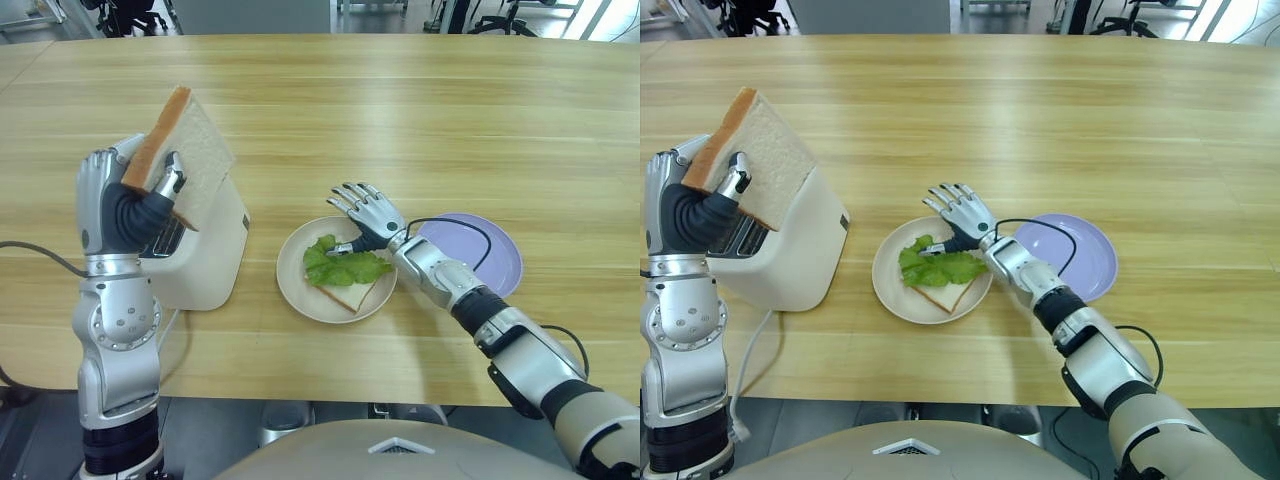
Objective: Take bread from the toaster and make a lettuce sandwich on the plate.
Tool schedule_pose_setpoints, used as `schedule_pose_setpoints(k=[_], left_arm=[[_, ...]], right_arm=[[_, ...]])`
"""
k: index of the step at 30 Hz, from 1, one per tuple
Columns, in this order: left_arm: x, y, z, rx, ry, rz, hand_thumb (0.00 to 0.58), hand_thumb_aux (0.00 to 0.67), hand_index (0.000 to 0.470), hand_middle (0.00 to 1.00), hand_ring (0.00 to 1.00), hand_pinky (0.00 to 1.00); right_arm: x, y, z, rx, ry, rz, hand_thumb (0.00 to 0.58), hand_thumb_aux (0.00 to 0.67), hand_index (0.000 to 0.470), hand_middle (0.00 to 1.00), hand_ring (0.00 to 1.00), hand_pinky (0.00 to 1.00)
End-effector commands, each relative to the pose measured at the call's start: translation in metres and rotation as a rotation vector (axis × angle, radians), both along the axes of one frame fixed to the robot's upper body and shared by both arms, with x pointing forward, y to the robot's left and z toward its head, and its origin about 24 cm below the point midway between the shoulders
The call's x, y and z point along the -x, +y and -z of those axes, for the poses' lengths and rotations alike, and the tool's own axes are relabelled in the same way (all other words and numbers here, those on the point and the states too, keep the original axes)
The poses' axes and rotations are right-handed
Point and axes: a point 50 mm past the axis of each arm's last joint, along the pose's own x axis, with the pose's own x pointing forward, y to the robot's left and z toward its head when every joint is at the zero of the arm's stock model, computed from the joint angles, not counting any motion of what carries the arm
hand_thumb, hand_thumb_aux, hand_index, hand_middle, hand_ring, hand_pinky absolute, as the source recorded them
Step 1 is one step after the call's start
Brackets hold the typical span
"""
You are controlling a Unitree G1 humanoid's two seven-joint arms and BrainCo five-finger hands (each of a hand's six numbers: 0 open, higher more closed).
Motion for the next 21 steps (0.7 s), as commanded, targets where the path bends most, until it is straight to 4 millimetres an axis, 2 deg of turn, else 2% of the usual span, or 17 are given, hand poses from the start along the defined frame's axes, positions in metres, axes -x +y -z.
schedule_pose_setpoints(k=[1, 4, 6, 10, 14, 17, 21], left_arm=[[0.004, -0.03, -0.013, 0.114, -0.028, 0.22, 0.58, 0.67, 0.46, 1.0, 1.0, 1.0], [-0.005, -0.054, -0.003, 0.213, 0.045, 0.375, 0.58, 0.67, 0.46, 1.0, 1.0, 1.0], [-0.011, -0.065, 0.007, 0.256, 0.089, 0.415, 0.58, 0.67, 0.46, 1.0, 1.0, 1.0], [-0.021, -0.093, 0.041, 0.371, 0.215, 0.497, 0.58, 0.67, 0.46, 1.0, 1.0, 1.0], [-0.027, -0.111, 0.079, 0.47, 0.349, 0.519, 0.58, 0.67, 0.46, 1.0, 1.0, 1.0], [-0.029, -0.12, 0.107, 0.478, 0.441, 0.511, 0.58, 0.67, 0.46, 1.0, 1.0, 1.0], [-0.028, -0.135, 0.136, 0.498, 0.536, 0.514, 0.58, 0.67, 0.46, 1.0, 1.0, 1.0]], right_arm=[[0.009, -0.018, -0.022, -0.131, -0.031, 0.013, 0.0, 0.0, 0.0, 0.0, 0.0, 0.0], [0.028, -0.038, -0.037, -0.317, -0.036, 0.028, 0.0, 0.0, 0.0, 0.0, 0.0, 0.0], [0.039, -0.048, -0.042, -0.396, -0.039, 0.037, 0.0, 0.0, 0.0, 0.0, 0.0, 0.0], [0.069, -0.065, -0.038, -0.537, 0.019, 0.028, 0.0, 0.0, 0.0, 0.0, 0.0, 0.0], [0.093, -0.078, -0.027, -0.544, 0.033, 0.022, 0.0, 0.0, 0.0, 0.0, 0.0, 0.0], [0.1, -0.088, -0.021, -0.53, 0.015, 0.056, 0.0, 0.0, 0.0, 0.0, 0.0, 0.0], [0.111, -0.087, -0.022, -0.489, -0.053, 0.015, 0.0, 0.0, 0.0, 0.0, 0.0, 0.0]])
